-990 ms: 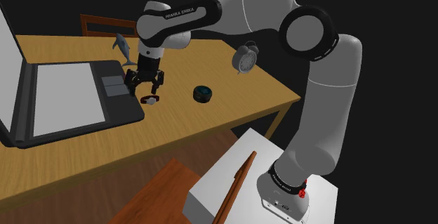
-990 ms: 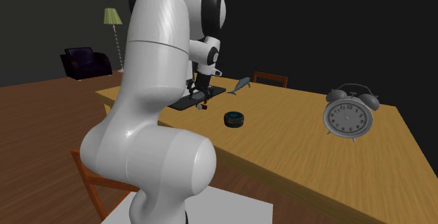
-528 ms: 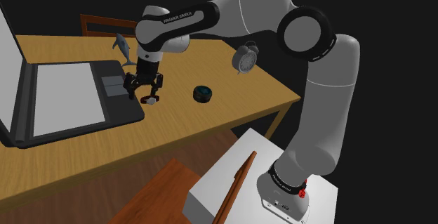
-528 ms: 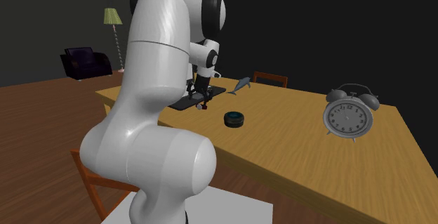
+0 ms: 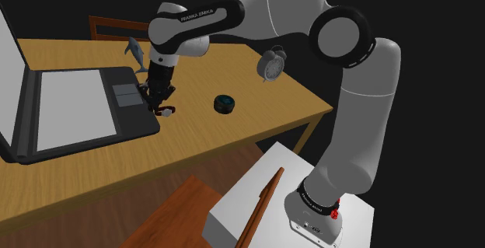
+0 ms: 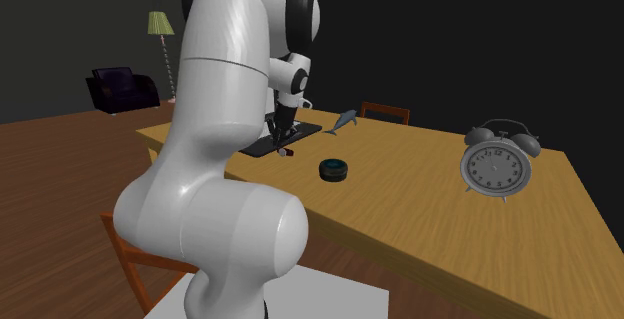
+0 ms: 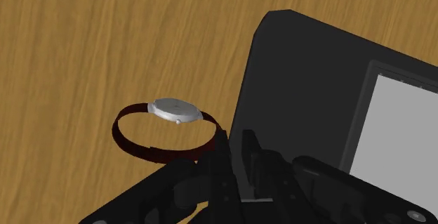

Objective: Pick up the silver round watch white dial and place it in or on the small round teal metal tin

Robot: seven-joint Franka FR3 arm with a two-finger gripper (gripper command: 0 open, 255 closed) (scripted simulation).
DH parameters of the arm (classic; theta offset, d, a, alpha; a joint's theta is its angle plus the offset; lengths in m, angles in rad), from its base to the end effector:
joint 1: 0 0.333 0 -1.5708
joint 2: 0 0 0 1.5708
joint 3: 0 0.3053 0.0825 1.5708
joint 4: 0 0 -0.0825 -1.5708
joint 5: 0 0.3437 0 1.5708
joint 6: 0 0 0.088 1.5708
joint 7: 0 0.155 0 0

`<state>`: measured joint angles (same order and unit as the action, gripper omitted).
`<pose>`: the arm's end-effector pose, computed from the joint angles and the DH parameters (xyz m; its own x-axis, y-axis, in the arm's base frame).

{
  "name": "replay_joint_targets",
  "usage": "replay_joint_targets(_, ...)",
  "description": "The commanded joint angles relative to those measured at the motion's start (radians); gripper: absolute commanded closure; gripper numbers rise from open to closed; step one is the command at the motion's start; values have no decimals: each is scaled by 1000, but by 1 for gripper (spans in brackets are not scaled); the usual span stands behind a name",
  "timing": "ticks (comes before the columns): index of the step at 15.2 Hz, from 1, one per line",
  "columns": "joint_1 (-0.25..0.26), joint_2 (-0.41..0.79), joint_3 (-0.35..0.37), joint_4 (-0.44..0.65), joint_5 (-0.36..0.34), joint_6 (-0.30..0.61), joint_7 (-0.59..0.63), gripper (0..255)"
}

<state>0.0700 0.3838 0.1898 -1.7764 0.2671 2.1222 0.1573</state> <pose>0.5821 0.1713 0.3125 0.9940 -0.0401 -0.1013 -0.0667 -0.9590 -0.2754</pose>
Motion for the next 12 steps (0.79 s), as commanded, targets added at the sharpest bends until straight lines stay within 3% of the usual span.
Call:
replay_joint_targets(1, -5, 15, -8, -11, -30, 2, 0, 255)
replay_joint_targets(8, -3, -2, -6, 11, -29, -30, 8, 255)
replay_joint_targets(9, -3, -2, -6, 11, -29, -30, 8, 0)
replay_joint_targets(11, 34, -175, -38, -254, -100, 254, 109, 0)
replay_joint_targets(12, 56, -248, -56, -373, -168, 391, 194, 0)
